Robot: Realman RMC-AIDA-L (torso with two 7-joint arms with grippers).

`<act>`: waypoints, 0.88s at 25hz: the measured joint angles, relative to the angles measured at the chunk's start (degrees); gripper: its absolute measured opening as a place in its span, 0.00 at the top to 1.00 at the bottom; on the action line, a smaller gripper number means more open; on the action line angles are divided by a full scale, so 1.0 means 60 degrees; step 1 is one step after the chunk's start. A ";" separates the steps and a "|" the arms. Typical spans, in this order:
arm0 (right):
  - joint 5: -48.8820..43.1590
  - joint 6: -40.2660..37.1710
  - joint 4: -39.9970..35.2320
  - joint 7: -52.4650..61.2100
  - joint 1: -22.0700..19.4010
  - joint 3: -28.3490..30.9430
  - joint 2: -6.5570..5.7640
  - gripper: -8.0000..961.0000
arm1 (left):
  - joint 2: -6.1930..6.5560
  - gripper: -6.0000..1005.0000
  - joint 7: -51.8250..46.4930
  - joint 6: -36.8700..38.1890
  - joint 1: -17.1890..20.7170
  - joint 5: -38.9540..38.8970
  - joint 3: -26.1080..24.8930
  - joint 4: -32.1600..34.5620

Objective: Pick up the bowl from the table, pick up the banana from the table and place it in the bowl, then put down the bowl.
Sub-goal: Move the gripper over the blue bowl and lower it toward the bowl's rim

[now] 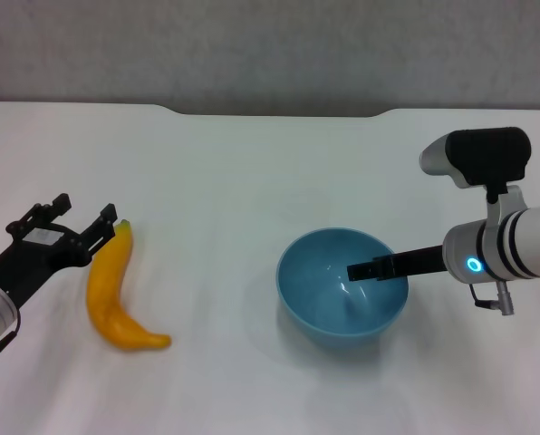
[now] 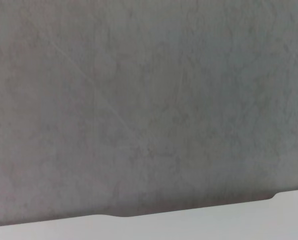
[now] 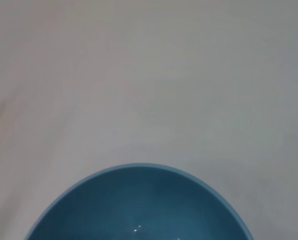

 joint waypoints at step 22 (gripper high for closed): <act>0.0660 -0.0665 -0.0771 -0.0499 0.0199 -0.0514 0.0053 0.75 | 0.0000 0.26 -0.0123 0.0001 -0.0014 0.0000 -0.0001 0.0030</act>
